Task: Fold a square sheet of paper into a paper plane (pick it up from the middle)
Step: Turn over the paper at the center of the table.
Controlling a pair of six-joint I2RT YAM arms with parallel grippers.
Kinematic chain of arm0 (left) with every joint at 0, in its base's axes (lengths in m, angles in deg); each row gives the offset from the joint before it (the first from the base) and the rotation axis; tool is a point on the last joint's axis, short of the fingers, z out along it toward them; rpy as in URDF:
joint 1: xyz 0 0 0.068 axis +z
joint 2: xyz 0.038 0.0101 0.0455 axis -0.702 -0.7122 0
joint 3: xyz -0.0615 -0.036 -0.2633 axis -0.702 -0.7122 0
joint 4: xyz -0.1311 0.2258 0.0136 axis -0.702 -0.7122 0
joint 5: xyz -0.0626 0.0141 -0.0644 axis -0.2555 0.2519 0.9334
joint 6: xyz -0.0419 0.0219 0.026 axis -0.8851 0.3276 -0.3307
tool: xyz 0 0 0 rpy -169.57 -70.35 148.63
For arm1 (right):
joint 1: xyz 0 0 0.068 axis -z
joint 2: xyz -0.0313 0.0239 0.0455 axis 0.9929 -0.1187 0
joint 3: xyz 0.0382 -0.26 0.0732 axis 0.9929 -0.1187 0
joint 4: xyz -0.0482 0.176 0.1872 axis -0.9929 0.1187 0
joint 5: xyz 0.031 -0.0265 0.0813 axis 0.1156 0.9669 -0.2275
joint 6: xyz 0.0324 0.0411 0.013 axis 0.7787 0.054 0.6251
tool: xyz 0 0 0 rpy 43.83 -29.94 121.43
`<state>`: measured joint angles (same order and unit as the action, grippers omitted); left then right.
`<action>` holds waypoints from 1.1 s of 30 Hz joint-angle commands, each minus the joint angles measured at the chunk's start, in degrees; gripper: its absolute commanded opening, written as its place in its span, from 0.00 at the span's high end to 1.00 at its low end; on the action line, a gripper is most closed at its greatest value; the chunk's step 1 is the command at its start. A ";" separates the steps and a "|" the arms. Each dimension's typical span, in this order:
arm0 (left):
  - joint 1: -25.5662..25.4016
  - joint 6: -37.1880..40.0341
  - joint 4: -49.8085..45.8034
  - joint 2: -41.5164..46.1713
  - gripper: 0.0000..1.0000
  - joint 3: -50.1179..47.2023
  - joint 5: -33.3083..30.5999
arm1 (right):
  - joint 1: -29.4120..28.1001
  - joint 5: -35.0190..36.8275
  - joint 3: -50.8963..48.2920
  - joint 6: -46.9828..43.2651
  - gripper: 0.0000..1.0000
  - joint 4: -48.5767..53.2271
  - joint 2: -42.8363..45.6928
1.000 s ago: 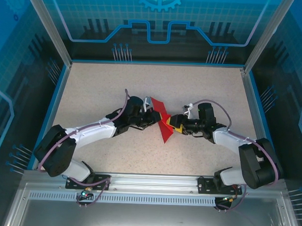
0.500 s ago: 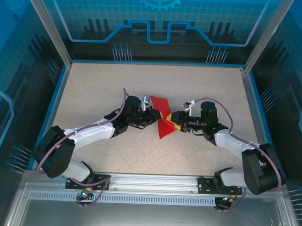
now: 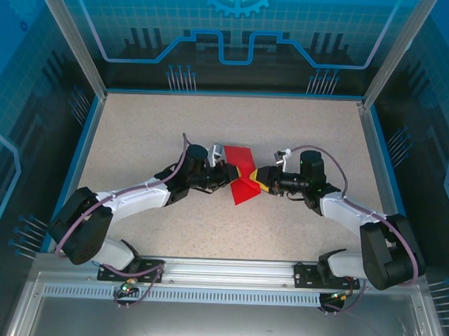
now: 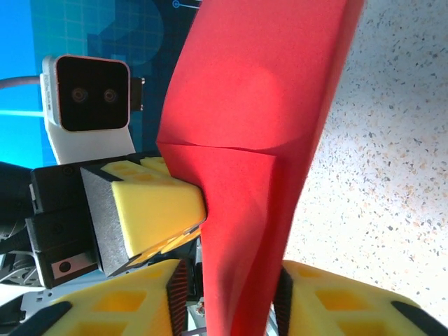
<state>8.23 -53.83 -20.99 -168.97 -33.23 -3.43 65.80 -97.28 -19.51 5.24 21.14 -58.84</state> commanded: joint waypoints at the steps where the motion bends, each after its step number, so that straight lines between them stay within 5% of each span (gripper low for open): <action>1: 0.57 -0.54 1.56 0.84 0.86 -0.87 1.34 | 1.06 -1.71 0.02 -0.06 0.65 -0.76 0.93; 21: 1.29 1.14 -0.73 0.91 0.67 -0.96 1.83 | 1.60 1.32 1.04 -7.44 0.87 10.37 2.87; 26: 1.55 4.16 -5.18 2.19 0.55 1.16 1.58 | 1.67 4.36 3.09 -13.87 0.90 18.43 4.20; 33: 3.31 10.15 -15.50 5.15 0.40 4.69 -0.57 | 1.29 18.94 10.32 -28.83 0.95 40.88 6.51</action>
<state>10.35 -47.75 -31.16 -166.11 -31.35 -3.06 66.47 -86.25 -12.73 -14.63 49.14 -53.75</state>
